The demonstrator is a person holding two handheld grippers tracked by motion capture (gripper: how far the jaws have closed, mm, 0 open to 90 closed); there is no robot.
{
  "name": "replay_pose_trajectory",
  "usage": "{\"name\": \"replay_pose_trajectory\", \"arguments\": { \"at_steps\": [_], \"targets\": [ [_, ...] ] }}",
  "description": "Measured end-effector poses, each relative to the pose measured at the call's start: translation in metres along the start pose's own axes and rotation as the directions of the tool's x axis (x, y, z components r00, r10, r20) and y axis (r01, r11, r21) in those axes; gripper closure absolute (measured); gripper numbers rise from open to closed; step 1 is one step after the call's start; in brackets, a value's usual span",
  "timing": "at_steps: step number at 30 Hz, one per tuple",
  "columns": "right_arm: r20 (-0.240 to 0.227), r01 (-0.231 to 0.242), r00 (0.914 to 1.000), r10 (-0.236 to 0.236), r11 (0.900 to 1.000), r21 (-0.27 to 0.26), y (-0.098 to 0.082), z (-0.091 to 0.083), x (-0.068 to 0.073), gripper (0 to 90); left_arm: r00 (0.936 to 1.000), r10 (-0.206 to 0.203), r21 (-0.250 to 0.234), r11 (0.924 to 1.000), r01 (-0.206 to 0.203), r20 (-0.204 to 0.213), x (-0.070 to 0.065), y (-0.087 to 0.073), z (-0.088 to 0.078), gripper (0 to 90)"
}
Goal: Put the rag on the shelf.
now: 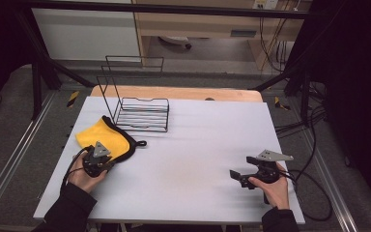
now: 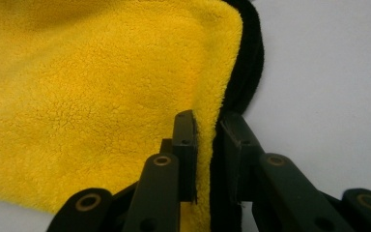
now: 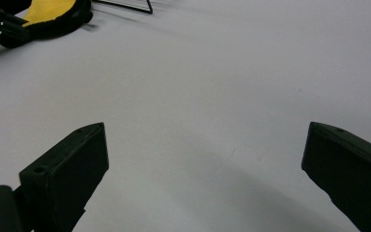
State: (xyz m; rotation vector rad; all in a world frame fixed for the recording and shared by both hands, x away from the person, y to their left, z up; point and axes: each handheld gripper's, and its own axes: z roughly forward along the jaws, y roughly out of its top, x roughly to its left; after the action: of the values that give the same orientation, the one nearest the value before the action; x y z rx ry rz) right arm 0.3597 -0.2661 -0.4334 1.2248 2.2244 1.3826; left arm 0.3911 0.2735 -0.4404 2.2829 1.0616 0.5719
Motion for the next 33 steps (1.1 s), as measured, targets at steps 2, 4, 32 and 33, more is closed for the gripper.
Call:
{"name": "replay_pose_trajectory", "arguments": {
  "at_steps": [2, 4, 32, 33],
  "targets": [
    [0.000, 0.001, 1.0000, -0.001, 1.000, -0.001, 0.000, 0.000, 0.000, 3.4, 0.9999, -0.008, -0.004, 1.0000, 0.008, 0.014, 0.003, 0.000, -0.001, 78.6],
    [-0.002, -0.002, 1.0000, 0.002, 1.000, 0.001, 0.000, 0.000, 0.000, 3.4, 0.9990, -0.025, -0.012, 0.9996, 0.026, 0.036, 0.006, -0.001, -0.002, 79.3],
    [-0.015, 0.007, 0.9999, -0.007, 1.000, 0.019, 0.001, 0.006, 0.006, 4.1, 0.9758, -0.044, -0.049, 0.9972, 0.056, 0.214, -0.026, -0.014, -0.035, 79.1],
    [-0.018, 0.009, 0.9998, -0.009, 1.000, 0.019, 0.002, 0.007, 0.007, 4.1, 0.9738, -0.053, -0.048, 0.9967, 0.065, 0.221, -0.026, -0.015, -0.034, 78.5]
  ]
}}
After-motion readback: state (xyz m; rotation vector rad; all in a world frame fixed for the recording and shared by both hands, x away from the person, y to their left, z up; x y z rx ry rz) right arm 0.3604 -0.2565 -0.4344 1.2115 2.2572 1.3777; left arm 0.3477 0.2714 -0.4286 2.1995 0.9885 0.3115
